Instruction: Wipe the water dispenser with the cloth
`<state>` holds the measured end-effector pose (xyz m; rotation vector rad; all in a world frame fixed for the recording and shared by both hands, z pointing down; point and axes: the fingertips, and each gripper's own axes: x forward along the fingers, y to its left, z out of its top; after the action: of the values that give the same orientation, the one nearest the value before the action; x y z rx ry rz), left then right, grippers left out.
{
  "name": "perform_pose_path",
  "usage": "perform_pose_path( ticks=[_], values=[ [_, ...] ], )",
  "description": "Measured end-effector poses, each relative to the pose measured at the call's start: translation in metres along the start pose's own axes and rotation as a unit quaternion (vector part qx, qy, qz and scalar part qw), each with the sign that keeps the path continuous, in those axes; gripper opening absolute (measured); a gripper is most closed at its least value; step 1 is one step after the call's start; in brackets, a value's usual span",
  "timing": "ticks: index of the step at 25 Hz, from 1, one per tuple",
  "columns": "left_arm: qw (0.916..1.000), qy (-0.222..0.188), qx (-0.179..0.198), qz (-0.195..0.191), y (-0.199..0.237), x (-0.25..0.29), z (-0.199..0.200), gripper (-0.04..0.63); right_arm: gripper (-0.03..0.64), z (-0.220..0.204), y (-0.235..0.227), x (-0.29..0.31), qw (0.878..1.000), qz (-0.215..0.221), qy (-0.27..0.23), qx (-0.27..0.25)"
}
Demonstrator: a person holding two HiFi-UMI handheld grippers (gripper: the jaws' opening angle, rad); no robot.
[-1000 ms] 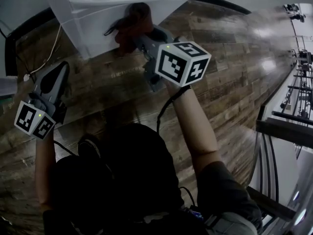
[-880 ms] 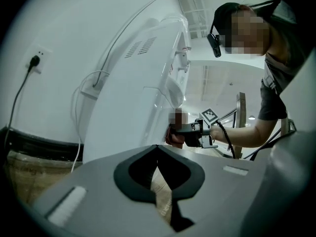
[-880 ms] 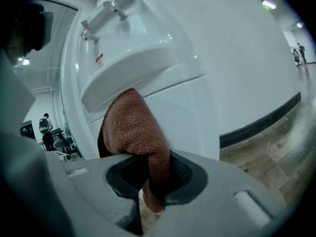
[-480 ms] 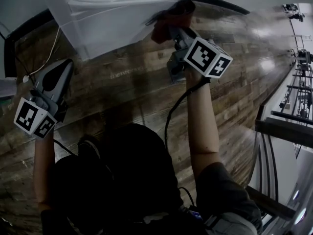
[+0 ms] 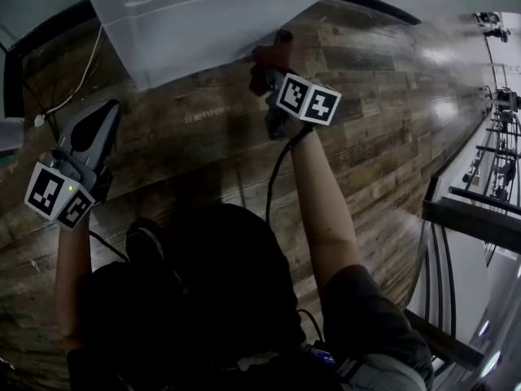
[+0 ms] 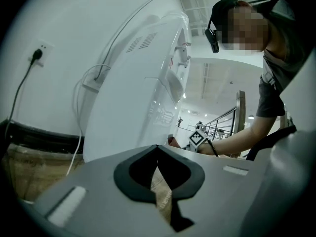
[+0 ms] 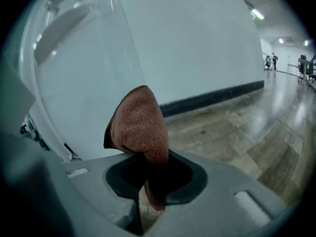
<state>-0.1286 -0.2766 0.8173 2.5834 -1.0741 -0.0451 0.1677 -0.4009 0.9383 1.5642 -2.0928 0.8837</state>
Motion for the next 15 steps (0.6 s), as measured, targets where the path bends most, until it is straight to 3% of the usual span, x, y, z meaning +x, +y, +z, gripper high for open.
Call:
perform_pose_path(
  ticks=[3, 6, 10, 15],
  values=[
    [0.9998, 0.018, -0.007, -0.003, 0.007, -0.003, -0.019, 0.009, 0.061, -0.070, -0.025, 0.038, 0.993, -0.039, 0.110, 0.003],
    [0.9995, 0.031, 0.002, 0.000, 0.016, -0.005, -0.025, 0.009, 0.061, -0.099, -0.032, 0.067, 0.984, -0.049, 0.169, 0.001],
    [0.9996, 0.029, -0.003, 0.006, 0.021, -0.005, -0.027, 0.009, 0.061, -0.101, -0.030, 0.083, 0.978, -0.050, 0.200, -0.023],
    [0.9998, 0.020, -0.006, 0.007, 0.020, -0.004, -0.016, 0.009, 0.061, -0.067, -0.016, 0.075, 0.981, -0.038, 0.177, -0.064]
  ],
)
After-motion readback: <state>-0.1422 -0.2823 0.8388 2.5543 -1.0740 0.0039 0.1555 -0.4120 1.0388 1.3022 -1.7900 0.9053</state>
